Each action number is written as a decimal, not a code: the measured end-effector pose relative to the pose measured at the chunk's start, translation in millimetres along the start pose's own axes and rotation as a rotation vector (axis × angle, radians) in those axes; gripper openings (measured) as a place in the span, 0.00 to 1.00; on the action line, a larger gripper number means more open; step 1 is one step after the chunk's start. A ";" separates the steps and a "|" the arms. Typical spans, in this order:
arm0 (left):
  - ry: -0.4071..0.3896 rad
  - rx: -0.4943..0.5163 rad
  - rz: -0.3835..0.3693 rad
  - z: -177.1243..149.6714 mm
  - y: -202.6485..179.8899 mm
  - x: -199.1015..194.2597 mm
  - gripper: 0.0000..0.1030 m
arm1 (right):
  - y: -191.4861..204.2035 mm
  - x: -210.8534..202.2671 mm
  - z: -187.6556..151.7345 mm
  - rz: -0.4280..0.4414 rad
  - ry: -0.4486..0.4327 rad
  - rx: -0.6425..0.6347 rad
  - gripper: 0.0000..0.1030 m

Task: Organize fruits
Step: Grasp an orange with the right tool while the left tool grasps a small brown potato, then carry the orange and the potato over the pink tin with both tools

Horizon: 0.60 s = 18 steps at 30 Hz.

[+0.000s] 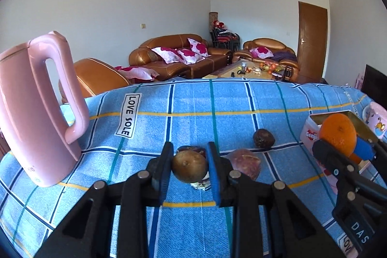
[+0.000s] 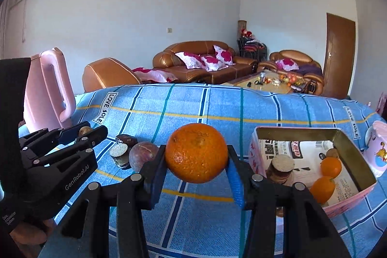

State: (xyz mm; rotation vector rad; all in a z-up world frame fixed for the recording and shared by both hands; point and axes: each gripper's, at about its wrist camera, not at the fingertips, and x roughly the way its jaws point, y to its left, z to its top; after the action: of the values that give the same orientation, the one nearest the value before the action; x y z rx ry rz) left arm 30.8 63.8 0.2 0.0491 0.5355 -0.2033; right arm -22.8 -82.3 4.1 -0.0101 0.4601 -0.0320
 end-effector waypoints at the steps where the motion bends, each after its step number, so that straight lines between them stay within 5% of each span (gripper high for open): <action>1: 0.010 -0.031 -0.039 0.3 6.3 -2.1 0.28 | 0.8 -1.3 0.4 -0.010 -0.009 -0.009 0.47; 8: -0.087 -0.184 -0.172 7.9 51.0 -25.3 0.28 | -5.8 -4.5 -0.2 -0.024 -0.012 0.007 0.47; 18: -0.159 -0.132 -0.180 4.6 30.9 -31.4 0.28 | -9.2 -13.1 2.6 0.009 -0.047 0.027 0.47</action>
State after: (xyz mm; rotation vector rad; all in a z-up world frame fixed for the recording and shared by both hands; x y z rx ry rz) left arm 13.0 99.2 20.0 -0.1430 0.3935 -0.3438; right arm -33.6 -91.0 12.4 0.0175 0.4123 -0.0290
